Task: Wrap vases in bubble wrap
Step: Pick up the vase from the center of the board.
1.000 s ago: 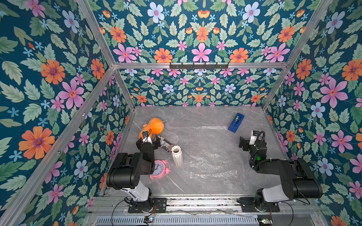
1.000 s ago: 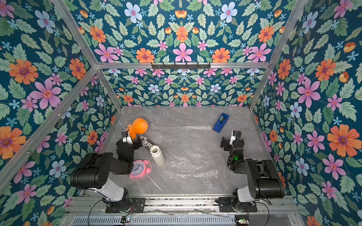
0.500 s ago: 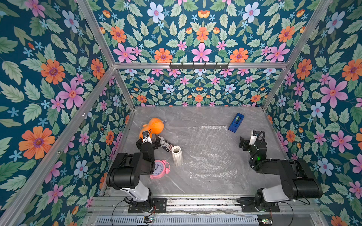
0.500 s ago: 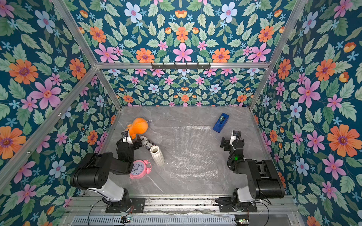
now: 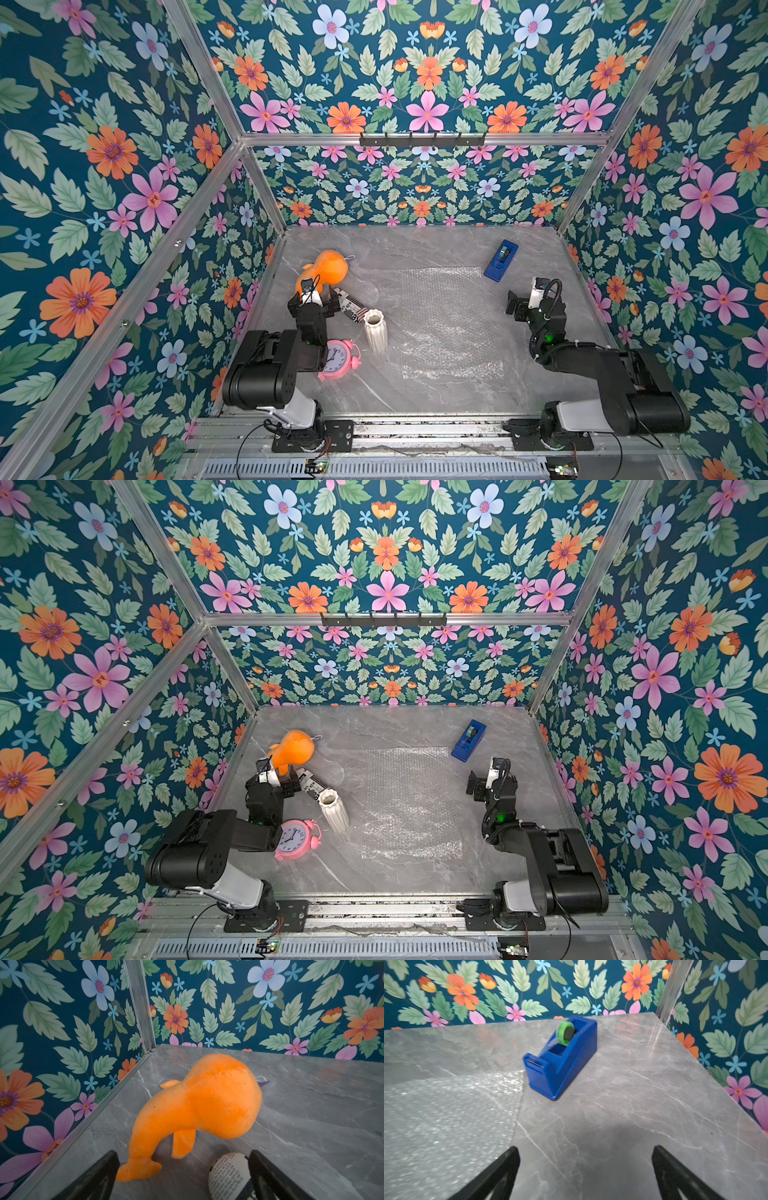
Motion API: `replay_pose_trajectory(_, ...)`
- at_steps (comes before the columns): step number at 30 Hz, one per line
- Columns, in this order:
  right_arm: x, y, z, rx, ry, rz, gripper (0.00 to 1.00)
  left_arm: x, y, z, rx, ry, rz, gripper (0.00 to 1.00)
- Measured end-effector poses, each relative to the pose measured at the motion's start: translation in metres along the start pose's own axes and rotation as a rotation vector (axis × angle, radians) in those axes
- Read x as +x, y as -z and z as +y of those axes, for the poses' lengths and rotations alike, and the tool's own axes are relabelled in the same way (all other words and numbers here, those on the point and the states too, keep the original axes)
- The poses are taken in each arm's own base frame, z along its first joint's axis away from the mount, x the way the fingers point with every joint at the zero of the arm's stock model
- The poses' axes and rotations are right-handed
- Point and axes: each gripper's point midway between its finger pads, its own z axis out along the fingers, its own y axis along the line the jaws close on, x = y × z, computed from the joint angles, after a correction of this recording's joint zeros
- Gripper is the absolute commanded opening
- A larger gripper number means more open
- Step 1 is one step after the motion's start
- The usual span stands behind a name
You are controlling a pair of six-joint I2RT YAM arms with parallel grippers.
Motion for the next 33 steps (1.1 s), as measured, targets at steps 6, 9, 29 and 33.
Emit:
replay_pose_trajectory(6,-0.104,0.064,0.004,-0.038,-0.209,-0.254,0.99,-0.103,0.029,0.034,-0.154,0.330,-0.123,0.99)
replay_pose_trajectory(9,-0.113,0.086,0.022,-0.165,-0.242,-0.284,0.99,-0.109,0.050,0.049,-0.208,0.500,-0.089,0.96)
replay_pose_trajectory(29,0.036,0.154,0.365,-1.262,0.346,-0.161,1.00,-0.013,0.114,0.001,0.025,0.680,0.423,0.92)
replay_pose_trajectory(33,0.049,0.146,0.402,-1.313,0.318,-0.193,1.00,-0.007,0.117,-0.003,0.034,0.694,0.457,0.93)
